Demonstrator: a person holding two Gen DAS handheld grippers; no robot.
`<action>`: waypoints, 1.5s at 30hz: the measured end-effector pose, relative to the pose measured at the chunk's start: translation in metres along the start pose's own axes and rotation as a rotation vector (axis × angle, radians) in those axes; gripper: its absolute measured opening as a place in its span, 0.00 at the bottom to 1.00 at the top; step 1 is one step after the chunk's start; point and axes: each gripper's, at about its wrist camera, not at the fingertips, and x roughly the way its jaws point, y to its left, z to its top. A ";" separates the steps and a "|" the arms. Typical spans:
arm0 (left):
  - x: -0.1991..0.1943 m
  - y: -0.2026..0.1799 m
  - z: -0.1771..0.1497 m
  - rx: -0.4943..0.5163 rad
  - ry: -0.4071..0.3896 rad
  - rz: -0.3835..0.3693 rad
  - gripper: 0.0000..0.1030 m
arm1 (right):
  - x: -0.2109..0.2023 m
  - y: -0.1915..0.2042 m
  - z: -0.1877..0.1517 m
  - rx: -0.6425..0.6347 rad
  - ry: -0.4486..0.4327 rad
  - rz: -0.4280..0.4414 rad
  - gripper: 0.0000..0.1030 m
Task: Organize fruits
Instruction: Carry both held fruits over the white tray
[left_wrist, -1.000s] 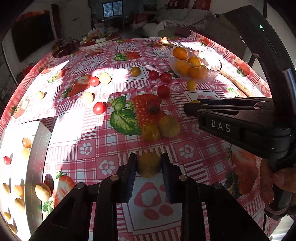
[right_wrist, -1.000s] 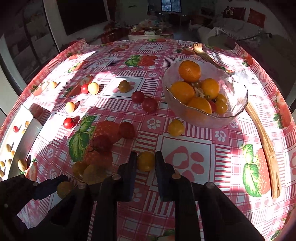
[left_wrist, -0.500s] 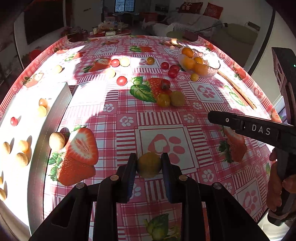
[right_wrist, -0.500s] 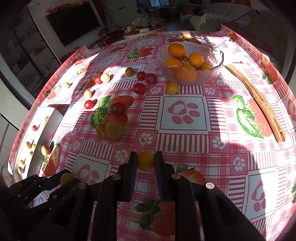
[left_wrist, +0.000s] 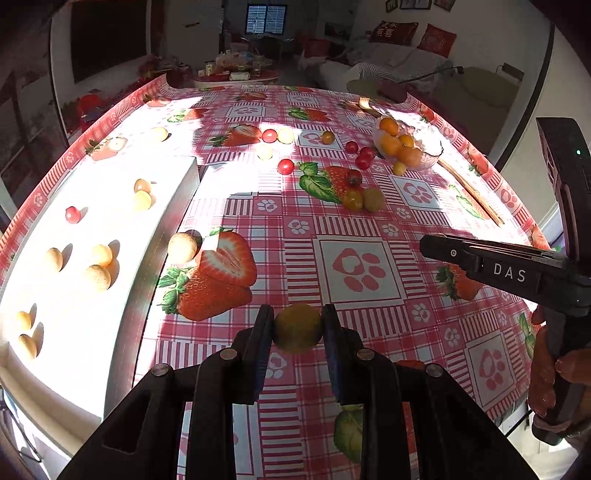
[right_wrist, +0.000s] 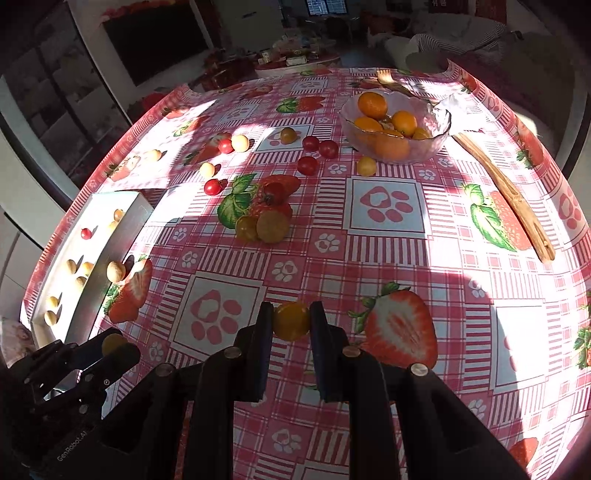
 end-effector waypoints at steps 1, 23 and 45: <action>-0.003 0.003 -0.001 -0.005 -0.005 0.002 0.27 | 0.000 0.005 0.000 -0.011 0.001 0.000 0.21; -0.061 0.116 -0.016 -0.178 -0.098 0.144 0.28 | 0.009 0.082 0.018 -0.078 0.060 0.139 0.21; -0.028 0.185 0.001 -0.235 -0.056 0.236 0.27 | 0.055 0.200 0.070 -0.239 0.134 0.251 0.21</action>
